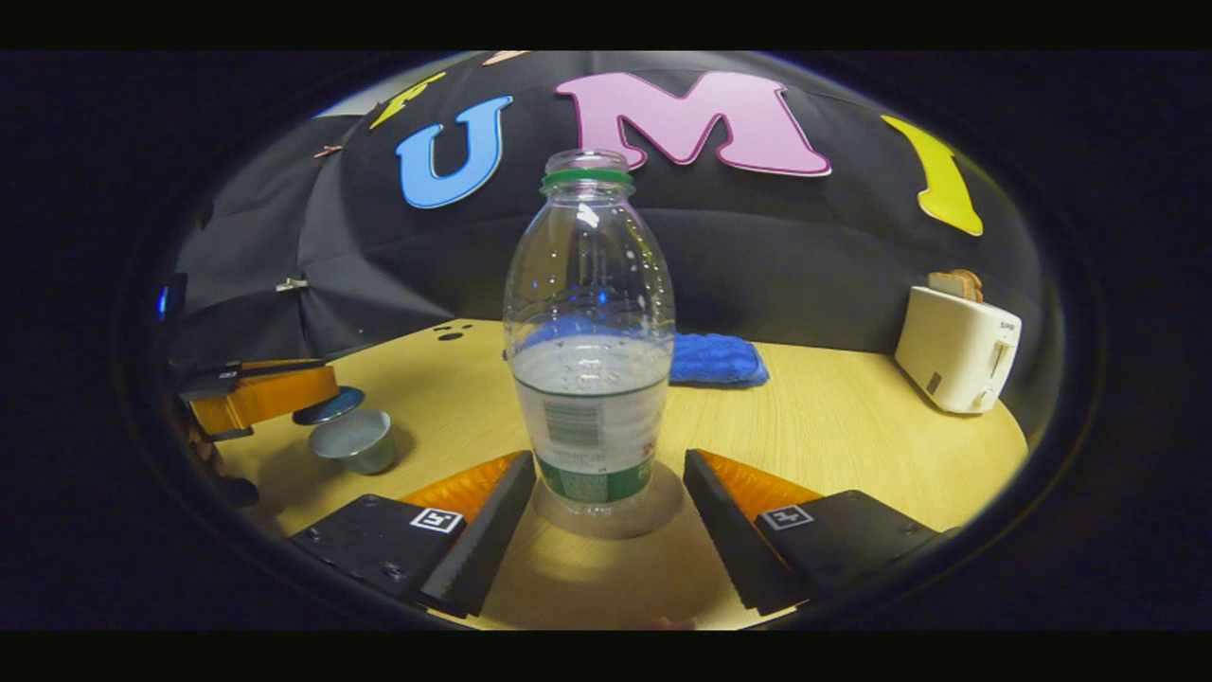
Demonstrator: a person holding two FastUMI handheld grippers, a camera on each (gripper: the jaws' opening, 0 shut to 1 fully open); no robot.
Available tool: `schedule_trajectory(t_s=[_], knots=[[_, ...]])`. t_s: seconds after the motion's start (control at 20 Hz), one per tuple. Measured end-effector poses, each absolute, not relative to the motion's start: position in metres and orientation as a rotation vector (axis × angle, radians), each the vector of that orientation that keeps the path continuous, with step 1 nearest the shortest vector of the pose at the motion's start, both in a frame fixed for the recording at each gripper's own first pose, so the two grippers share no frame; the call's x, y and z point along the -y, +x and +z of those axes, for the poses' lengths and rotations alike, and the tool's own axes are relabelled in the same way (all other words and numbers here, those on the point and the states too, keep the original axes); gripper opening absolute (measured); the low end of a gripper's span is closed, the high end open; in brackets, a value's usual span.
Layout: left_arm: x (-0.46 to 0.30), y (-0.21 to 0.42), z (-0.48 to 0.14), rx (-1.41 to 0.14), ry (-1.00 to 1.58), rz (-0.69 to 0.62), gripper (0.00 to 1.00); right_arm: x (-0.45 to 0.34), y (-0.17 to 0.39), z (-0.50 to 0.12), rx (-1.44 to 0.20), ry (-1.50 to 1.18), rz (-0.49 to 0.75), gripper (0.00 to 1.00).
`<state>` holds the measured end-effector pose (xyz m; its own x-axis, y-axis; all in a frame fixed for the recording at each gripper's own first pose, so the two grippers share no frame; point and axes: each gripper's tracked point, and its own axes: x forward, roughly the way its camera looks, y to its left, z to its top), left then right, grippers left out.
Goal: Open the teacup lid with one hand, grasp the water bottle and pour water into the teacup with the other hand; after pouring, place the water bottle on the coaster and then close the teacup lid.
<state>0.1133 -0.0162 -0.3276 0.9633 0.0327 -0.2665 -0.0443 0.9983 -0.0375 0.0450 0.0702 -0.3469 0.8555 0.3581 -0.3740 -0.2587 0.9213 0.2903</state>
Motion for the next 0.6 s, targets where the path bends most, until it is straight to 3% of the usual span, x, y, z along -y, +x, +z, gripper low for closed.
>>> schedule_trajectory(t_s=[0.4,0.45,0.6], knots=[[0.026,0.115,-0.352,-0.319,-0.027,0.029,0.34,-0.054,0.021,-0.346,-0.46,0.221,0.334,0.98],[0.027,0.116,-0.35,-0.314,-0.016,0.029,0.35,-0.052,0.02,-0.343,-0.456,0.222,0.331,0.93],[0.029,0.115,-0.35,-0.323,-0.005,0.023,0.45,-0.048,0.017,-0.331,-0.442,0.231,0.32,0.97]])
